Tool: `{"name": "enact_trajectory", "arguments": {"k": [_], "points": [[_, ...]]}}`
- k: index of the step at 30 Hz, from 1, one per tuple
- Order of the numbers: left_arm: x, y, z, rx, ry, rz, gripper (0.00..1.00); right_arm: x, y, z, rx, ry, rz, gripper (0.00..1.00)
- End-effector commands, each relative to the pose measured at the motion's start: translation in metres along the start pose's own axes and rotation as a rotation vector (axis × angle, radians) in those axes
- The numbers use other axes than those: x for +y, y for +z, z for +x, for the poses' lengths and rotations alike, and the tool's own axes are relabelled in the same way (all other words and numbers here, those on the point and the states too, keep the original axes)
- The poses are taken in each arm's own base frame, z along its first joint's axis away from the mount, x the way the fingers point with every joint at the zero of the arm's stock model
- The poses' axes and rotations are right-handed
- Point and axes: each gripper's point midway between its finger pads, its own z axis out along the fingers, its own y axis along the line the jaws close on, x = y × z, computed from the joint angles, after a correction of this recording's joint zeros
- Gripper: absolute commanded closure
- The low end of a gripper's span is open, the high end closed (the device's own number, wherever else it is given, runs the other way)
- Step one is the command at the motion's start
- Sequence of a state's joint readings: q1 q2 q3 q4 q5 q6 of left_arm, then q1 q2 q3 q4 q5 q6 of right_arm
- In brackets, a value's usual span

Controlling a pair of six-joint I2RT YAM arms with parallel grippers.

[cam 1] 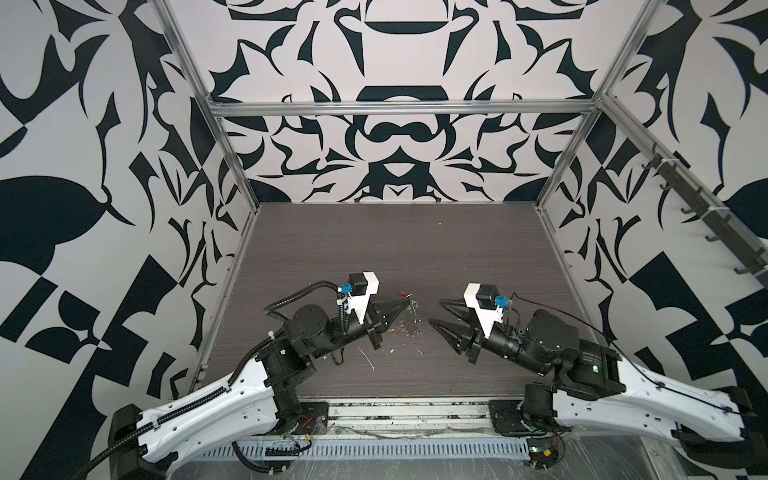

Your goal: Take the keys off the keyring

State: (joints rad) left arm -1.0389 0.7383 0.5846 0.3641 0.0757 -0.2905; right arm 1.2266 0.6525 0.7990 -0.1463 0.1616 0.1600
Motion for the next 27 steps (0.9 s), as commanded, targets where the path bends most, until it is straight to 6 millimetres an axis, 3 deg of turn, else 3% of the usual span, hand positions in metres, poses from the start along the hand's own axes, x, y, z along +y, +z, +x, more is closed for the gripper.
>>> {"name": "enact_trajectory", "arguments": {"k": [1,12,17,27], "points": [[-0.015,-0.01,-0.025,-0.094,0.01,0.065,1.0,-0.003,-0.001,0.002,-0.005,0.016,0.016,0.5],[-0.038,-0.042,-0.031,-0.155,0.054,0.172,1.0,0.027,0.021,0.006,0.001,0.027,-0.139,0.46],[-0.048,-0.046,-0.027,-0.131,0.053,0.228,1.0,0.03,0.035,0.005,-0.001,0.022,-0.135,0.45],[-0.052,-0.046,-0.021,-0.111,0.042,0.259,1.0,0.044,0.042,-0.003,-0.025,-0.015,-0.176,0.44]]}}
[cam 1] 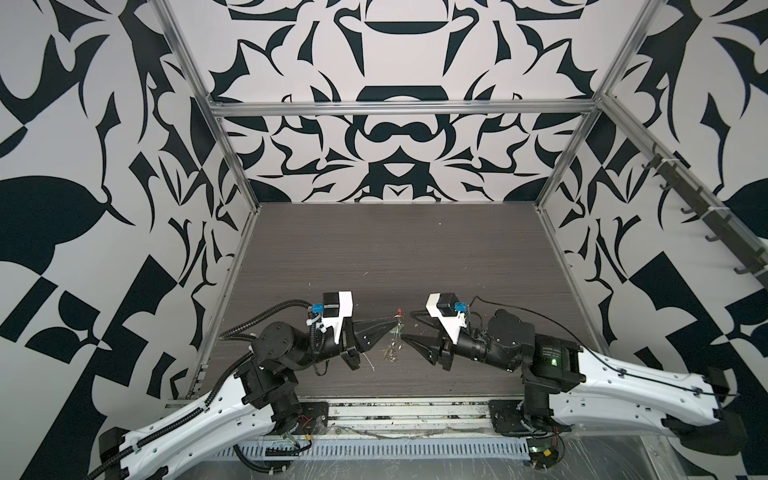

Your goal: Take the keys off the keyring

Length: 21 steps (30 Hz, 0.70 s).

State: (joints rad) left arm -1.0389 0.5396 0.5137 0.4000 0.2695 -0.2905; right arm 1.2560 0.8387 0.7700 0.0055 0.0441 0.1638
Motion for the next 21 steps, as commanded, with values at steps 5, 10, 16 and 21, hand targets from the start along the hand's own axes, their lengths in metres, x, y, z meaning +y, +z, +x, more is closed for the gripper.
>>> {"name": "enact_trajectory", "arguments": {"k": [5,10,16,21], "points": [[-0.005,0.001,0.001,-0.003,-0.006,0.033,1.0,0.018,-0.004,-0.04,-0.119,-0.035,-0.074,0.44],[-0.004,0.003,0.003,0.006,-0.013,0.037,1.0,0.022,-0.001,-0.045,-0.121,-0.049,-0.09,0.44],[-0.001,0.006,0.006,0.015,-0.022,0.026,1.0,0.024,0.0,-0.047,-0.124,-0.053,-0.096,0.47],[0.002,0.004,0.005,0.009,-0.023,0.003,1.0,0.021,-0.002,-0.044,-0.109,-0.052,-0.08,0.56]]}}
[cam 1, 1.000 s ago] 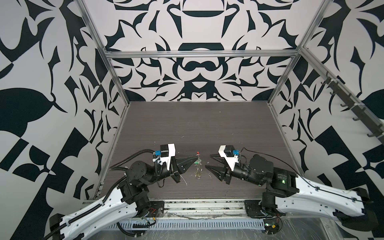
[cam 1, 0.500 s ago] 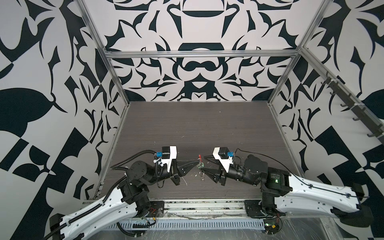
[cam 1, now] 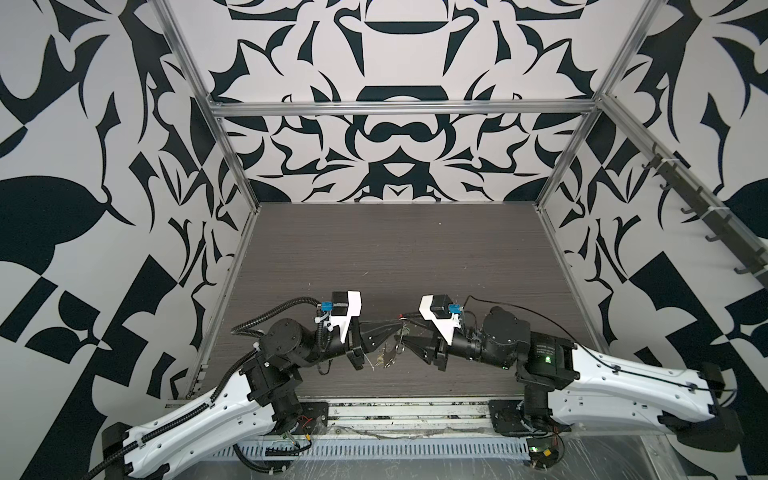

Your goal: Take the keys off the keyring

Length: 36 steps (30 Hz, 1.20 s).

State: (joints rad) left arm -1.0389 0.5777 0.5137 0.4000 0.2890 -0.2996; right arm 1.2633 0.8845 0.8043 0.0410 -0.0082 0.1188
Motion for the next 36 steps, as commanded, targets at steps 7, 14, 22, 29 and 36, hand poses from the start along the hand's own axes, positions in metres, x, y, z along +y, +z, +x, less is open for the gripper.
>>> {"name": "enact_trajectory", "arguments": {"k": [7,14,22,29,36], "points": [[0.004,0.0,-0.005,-0.019,-0.006,-0.024,1.0,-0.002,-0.013,-0.031,-0.083,-0.003,0.026,0.77],[0.01,0.0,-0.007,-0.021,-0.013,-0.063,1.0,-0.006,-0.017,-0.029,-0.07,-0.005,0.051,0.98],[0.023,-0.001,-0.007,-0.023,-0.02,-0.135,1.0,-0.013,-0.022,-0.031,-0.073,-0.003,0.093,1.0],[0.035,-0.002,-0.005,-0.021,-0.025,-0.204,1.0,-0.019,-0.024,-0.039,-0.093,0.011,0.132,1.0],[0.043,-0.003,-0.005,-0.022,-0.03,-0.251,1.0,-0.026,-0.021,-0.042,-0.094,0.005,0.177,1.0]]}}
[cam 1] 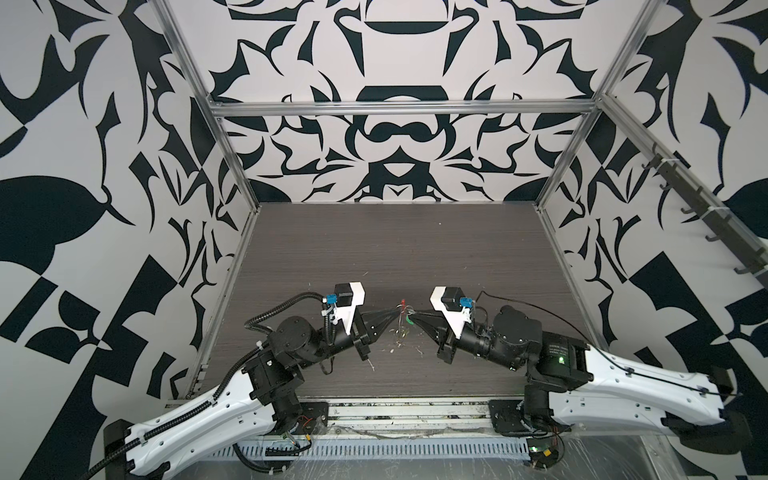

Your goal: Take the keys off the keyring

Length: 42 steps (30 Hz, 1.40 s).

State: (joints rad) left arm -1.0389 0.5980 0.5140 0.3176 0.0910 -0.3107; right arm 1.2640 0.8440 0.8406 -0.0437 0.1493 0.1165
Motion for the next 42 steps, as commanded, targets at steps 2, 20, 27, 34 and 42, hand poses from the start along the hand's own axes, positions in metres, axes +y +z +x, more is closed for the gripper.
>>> {"name": "enact_trajectory", "arguments": {"k": [2,20,27,34,42], "points": [[0.005,-0.003,-0.02,-0.057,-0.003,-0.048,1.0,-0.009,-0.004,-0.033,-0.089,0.016,0.066,1.0],[0.055,-0.011,-0.027,-0.107,-0.08,-0.364,1.0,-0.015,0.0,-0.025,-0.062,0.028,0.102,1.0],[0.071,-0.015,-0.032,-0.128,-0.056,-0.518,1.0,-0.015,0.008,-0.015,-0.028,0.034,0.108,1.0],[0.084,-0.015,-0.032,-0.111,-0.02,-0.664,1.0,-0.015,0.011,-0.01,-0.016,0.041,0.105,1.0],[0.099,-0.024,-0.033,-0.112,-0.003,-0.8,1.0,-0.012,0.011,-0.005,-0.005,0.058,0.09,1.0]]}}
